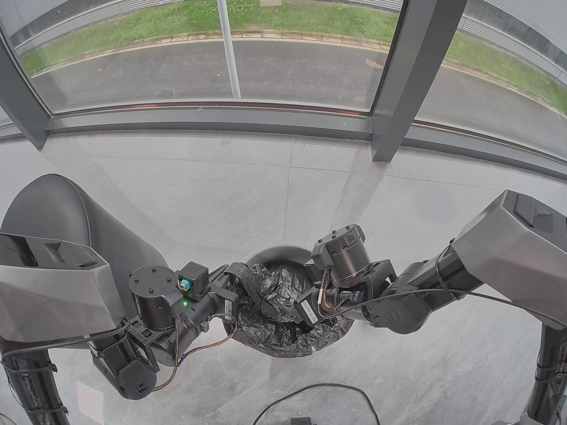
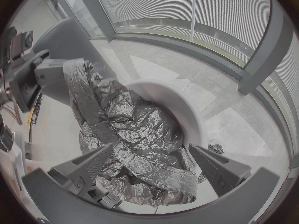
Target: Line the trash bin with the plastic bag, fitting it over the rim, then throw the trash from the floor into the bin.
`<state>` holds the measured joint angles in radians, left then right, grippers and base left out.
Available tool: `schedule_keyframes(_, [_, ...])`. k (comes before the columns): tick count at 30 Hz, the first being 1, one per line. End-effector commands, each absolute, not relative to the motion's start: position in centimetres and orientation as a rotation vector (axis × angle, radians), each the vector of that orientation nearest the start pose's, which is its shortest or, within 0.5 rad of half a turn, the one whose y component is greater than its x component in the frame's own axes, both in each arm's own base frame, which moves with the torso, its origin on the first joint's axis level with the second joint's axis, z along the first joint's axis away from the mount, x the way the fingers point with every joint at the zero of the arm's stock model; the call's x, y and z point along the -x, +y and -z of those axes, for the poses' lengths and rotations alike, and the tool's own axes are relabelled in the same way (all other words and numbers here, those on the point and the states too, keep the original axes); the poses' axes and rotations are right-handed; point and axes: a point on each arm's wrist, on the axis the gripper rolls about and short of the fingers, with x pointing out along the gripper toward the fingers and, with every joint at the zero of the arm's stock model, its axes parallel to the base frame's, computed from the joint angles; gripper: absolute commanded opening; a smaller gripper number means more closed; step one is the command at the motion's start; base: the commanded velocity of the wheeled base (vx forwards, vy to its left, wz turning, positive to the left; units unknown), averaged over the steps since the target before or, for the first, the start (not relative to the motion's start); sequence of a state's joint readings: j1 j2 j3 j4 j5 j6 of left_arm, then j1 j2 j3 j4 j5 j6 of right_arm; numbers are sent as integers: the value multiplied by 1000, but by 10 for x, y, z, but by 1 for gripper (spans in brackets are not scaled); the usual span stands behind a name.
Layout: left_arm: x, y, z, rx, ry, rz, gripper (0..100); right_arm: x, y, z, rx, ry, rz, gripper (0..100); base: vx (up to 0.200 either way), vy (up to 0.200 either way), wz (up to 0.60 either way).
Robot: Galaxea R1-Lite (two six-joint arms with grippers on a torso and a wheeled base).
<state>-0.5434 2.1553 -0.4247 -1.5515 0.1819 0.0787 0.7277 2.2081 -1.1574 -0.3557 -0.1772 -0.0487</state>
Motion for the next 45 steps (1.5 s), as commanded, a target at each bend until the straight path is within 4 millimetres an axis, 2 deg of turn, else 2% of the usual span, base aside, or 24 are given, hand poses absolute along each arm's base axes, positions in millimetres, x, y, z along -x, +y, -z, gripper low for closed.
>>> schedule_keyframes(1, [-270,-157,-50,-131,149,361,0,-315,274,-40,388,651,-549,100,0,0,0])
schedule_keyframes(7, [-273,-155,-54,-91,138,341,0,-316,276,-33,444,648,-566,100,0,0,0])
schedule_keyframes(16, [-273,-154,-54,-88,140,339,0,-316,280,-38,534,601,-592,100,0,0,0])
schedule_keyframes(28, [-273,-154,-53,-89,143,339,0,-292,286,-34,571,624,-640,100,0,0,0])
schedule_keyframes(45, [-272,-154,-52,-90,146,339,0,-305,292,-13,582,650,-618,100,0,0,0])
